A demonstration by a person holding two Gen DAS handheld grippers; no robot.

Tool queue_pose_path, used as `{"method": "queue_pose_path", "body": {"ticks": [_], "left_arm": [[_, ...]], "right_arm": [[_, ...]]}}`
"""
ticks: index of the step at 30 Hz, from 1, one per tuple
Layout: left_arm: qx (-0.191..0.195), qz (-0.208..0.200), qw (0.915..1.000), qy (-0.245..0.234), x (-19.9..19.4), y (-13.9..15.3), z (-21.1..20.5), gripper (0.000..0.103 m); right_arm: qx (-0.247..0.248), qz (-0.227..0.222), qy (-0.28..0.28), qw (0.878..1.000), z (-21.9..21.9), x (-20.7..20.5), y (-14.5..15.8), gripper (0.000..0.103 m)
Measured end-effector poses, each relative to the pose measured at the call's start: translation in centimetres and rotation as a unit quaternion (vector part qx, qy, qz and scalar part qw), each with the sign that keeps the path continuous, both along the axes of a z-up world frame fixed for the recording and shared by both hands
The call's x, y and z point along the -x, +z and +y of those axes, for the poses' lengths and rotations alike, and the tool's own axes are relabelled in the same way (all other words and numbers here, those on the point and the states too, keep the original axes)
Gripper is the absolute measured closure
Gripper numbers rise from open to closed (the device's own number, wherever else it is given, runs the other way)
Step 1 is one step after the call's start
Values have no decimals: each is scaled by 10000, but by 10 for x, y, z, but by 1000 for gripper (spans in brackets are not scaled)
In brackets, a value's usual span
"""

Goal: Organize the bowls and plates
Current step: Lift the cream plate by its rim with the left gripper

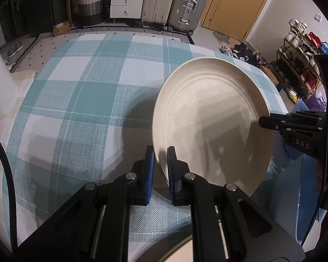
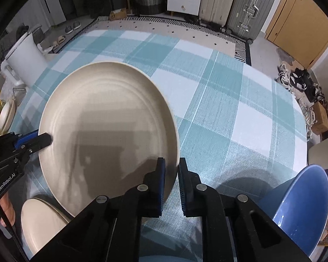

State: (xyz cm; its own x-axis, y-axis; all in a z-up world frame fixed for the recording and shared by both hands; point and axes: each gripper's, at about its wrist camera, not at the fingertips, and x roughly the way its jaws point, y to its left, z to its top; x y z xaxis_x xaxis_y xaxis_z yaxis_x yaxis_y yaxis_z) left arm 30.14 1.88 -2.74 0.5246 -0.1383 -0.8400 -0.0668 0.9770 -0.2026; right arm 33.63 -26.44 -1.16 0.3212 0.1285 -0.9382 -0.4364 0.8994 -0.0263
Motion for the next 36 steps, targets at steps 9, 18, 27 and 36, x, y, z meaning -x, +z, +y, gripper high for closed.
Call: {"method": "queue_pose_path", "body": {"ticks": [9, 18, 27, 36], "left_arm": [[26, -261, 9996, 61, 18, 26, 4, 94], [38, -507, 9986, 122, 46, 56, 8, 94], [65, -695, 9974, 169, 81, 82, 16, 94], [99, -830, 9963, 216, 114, 100, 23, 94]], "right_arm": [[-171, -355, 0, 9992, 1, 12, 26, 91], [-364, -621, 4, 9974, 4, 31, 57, 91], [-557, -801, 21, 9952, 12, 61, 84, 91], [-771, -939, 83, 9926, 16, 91, 102, 91]]}}
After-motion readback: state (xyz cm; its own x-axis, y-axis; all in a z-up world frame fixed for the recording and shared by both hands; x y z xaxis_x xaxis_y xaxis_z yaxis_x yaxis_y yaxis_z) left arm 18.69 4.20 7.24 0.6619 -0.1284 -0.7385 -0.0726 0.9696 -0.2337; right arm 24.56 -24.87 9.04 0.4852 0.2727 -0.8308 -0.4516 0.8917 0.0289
